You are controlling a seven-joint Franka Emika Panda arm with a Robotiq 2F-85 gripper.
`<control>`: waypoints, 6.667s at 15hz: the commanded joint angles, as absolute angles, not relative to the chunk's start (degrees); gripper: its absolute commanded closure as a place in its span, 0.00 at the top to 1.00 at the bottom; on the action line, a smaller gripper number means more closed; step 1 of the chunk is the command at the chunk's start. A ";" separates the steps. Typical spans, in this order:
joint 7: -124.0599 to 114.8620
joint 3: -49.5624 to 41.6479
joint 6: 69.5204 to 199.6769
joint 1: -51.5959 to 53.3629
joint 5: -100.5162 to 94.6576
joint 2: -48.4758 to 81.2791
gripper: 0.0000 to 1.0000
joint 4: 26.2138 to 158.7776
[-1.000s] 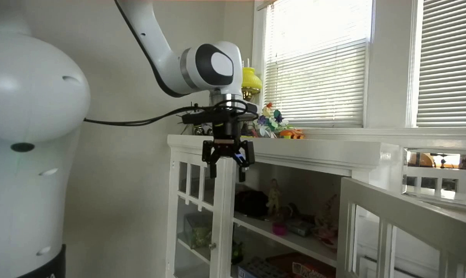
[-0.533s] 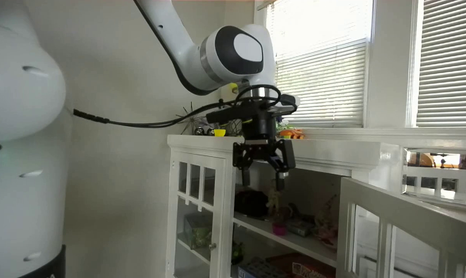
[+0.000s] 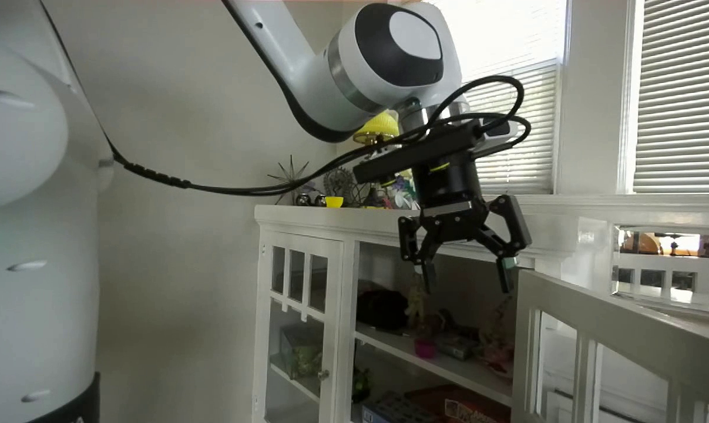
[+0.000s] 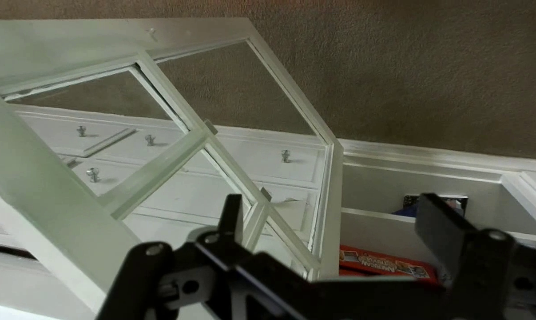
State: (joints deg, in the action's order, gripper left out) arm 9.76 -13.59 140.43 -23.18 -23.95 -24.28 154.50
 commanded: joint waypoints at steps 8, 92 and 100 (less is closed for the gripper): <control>19.11 -18.85 143.68 -22.47 -24.05 -21.75 1.00 151.07; 48.03 -17.03 135.26 -12.77 18.24 -9.21 1.00 140.13; 49.60 -16.01 135.15 -9.55 21.58 -9.99 1.00 140.99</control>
State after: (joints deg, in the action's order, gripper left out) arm 48.53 -16.37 136.30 -10.65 18.35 -7.48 139.46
